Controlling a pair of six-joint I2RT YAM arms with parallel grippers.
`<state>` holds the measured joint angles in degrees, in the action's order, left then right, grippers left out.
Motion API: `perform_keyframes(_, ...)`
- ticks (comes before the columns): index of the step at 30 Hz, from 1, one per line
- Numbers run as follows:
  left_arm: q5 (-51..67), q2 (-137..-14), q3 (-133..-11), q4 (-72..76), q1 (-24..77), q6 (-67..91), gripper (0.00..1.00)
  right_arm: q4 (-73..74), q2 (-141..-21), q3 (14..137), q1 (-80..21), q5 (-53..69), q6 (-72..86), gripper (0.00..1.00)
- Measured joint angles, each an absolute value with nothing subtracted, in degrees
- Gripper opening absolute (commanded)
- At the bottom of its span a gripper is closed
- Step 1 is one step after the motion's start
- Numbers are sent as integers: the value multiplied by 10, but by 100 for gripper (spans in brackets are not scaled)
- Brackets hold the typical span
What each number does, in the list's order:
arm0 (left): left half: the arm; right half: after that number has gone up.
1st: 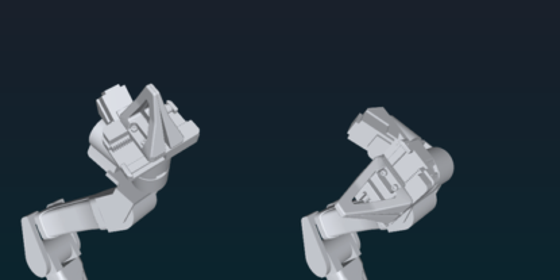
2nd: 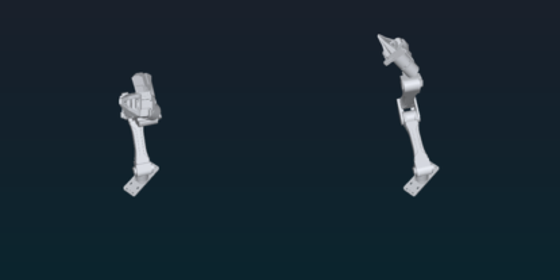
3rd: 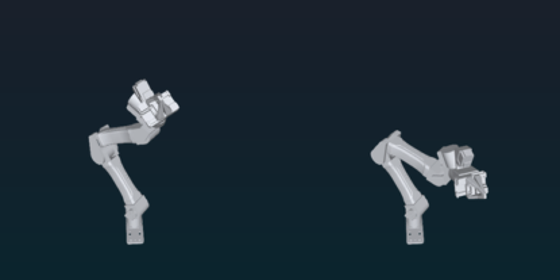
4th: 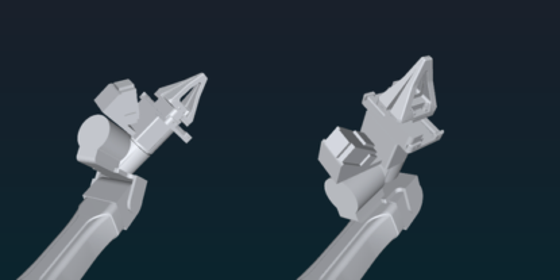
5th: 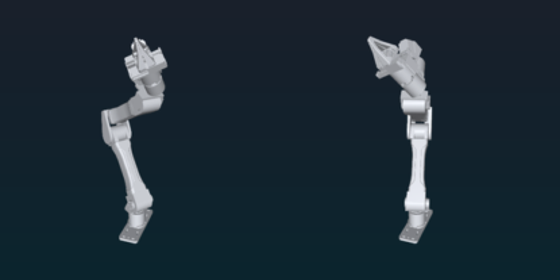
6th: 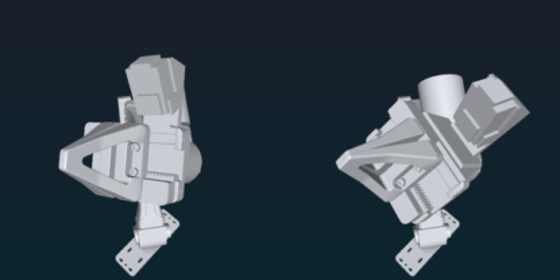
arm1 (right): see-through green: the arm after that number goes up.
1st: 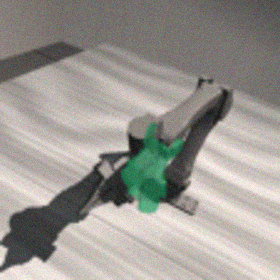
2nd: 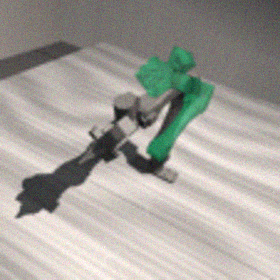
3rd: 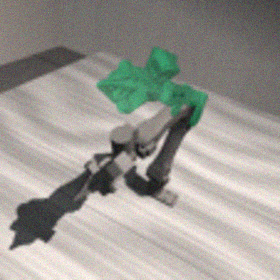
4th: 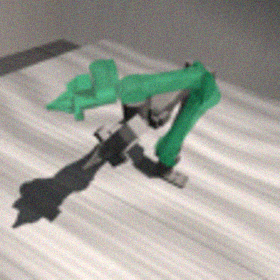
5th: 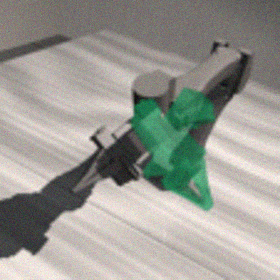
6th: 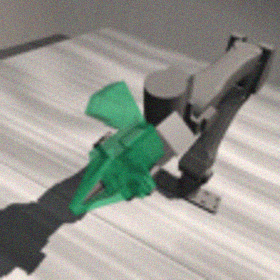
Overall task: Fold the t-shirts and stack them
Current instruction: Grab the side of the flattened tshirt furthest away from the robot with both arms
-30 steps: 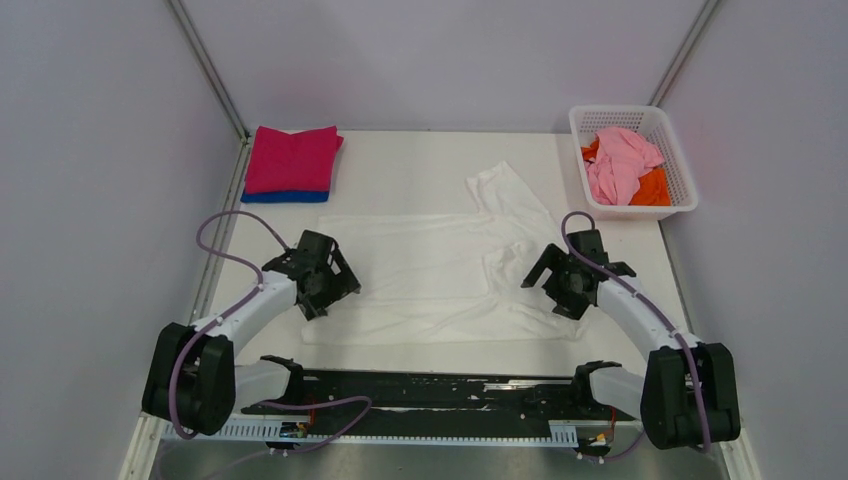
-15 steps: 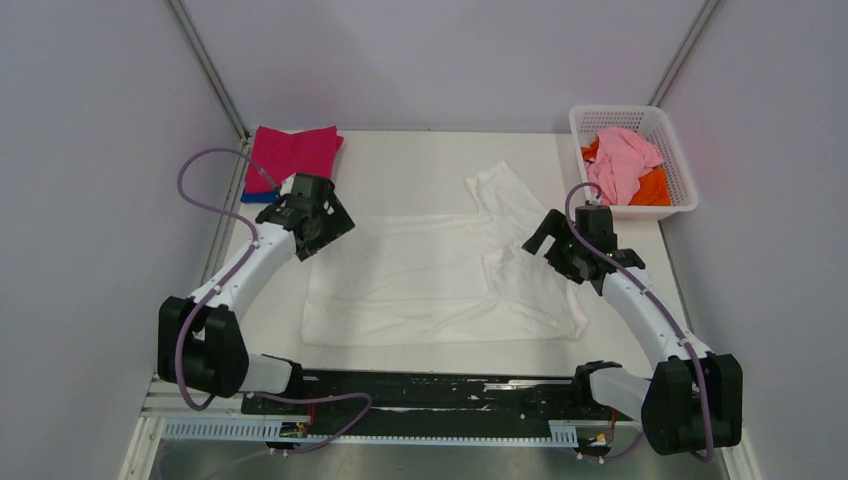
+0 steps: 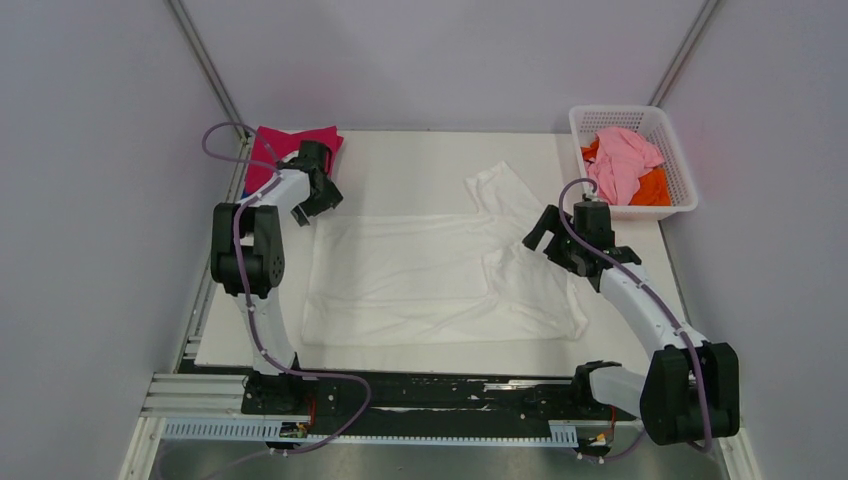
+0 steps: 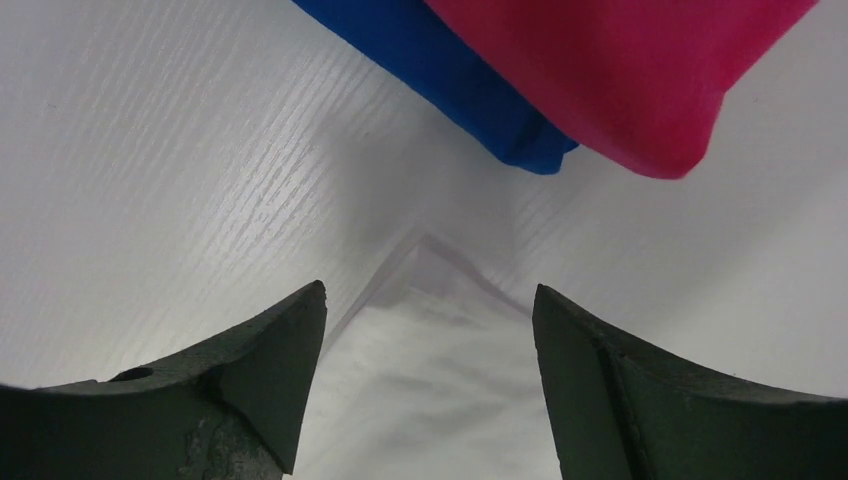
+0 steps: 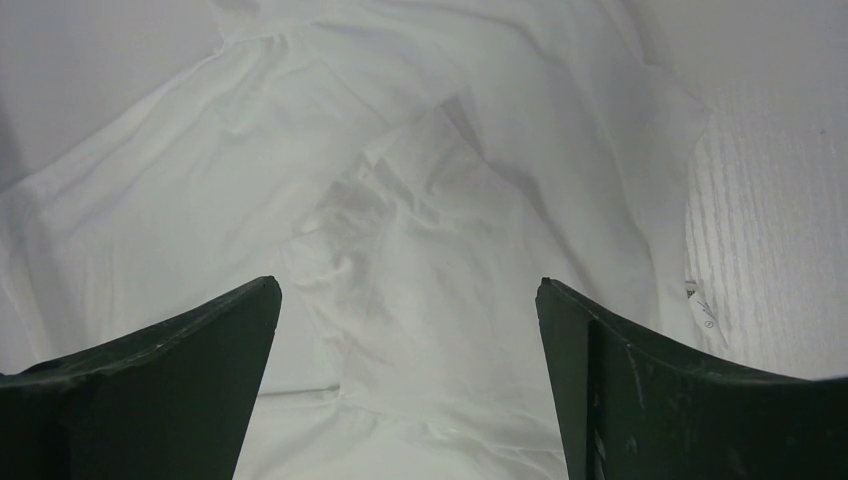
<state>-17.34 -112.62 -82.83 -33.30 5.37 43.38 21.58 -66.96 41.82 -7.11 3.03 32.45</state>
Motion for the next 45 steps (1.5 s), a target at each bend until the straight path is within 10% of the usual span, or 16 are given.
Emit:
perform_keyframes(28,-185,-1156,-818,-328,49,432,42,211,-690,414,-71,3,313,100)
perform_keyframes(37,-194,-1156,-819,-340,52,432,2,211,-690,412,-71,-7,313,100)
perform_keyframes(45,-191,-1157,-823,-350,52,422,0,211,-706,415,-75,-26,302,100)
